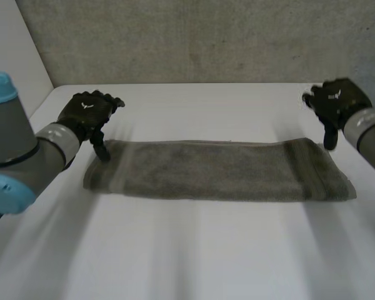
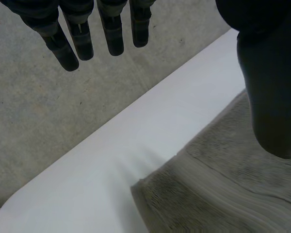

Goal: Fold the towel.

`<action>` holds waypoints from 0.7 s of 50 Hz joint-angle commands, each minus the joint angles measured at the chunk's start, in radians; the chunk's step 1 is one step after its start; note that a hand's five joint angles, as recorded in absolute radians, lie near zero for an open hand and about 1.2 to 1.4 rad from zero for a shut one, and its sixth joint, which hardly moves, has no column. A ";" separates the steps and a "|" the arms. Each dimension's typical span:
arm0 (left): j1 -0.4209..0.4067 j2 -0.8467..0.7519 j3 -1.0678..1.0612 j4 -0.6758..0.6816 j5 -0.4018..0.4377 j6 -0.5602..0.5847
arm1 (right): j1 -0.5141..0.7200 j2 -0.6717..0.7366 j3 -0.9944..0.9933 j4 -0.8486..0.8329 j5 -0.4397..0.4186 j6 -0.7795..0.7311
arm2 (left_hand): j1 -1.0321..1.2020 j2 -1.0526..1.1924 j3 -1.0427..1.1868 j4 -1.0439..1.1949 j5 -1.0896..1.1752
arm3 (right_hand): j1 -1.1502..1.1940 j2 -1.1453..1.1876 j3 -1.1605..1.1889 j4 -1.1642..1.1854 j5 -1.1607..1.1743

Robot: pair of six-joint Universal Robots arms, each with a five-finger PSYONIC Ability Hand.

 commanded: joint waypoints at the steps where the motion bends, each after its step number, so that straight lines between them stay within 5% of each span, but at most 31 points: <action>1: 0.002 0.189 -0.277 0.146 0.004 -0.024 | -0.008 -0.065 0.257 -0.039 -0.012 -0.016 | -0.077 -0.069 -0.066 -0.071 -0.211 | -0.050 -0.058 -0.060 -0.067 -0.047; 9: -0.001 0.260 -0.494 0.364 -0.003 -0.032 | -0.107 -0.062 0.406 -0.141 -0.058 -0.022 | -0.074 -0.066 -0.064 -0.068 -0.208 | 0.027 0.019 0.016 0.009 0.030; 24: -0.005 0.222 -0.534 0.395 -0.003 -0.087 | -0.178 0.093 0.405 -0.267 -0.101 -0.025 | -0.077 -0.069 -0.066 -0.071 -0.211 | 0.256 0.248 0.245 0.239 0.259; 29: 0.003 0.222 -0.537 0.395 -0.002 -0.088 | -0.186 0.119 0.388 -0.298 -0.101 -0.024 | -0.077 -0.069 -0.066 -0.071 -0.211 | 0.641 0.633 0.630 0.623 0.644; 31: 0.003 0.220 -0.539 0.395 -0.003 -0.088 | -0.187 0.131 0.376 -0.319 -0.095 -0.025 | -0.080 -0.072 -0.069 -0.074 -0.214 | 1.137 1.129 1.126 1.120 1.140; 35: 0.005 0.218 -0.542 0.395 -0.003 -0.088 | -0.199 0.133 0.360 -0.330 -0.084 -0.025 | -0.083 -0.075 -0.072 -0.077 -0.217 | 1.162 1.154 1.152 1.145 1.165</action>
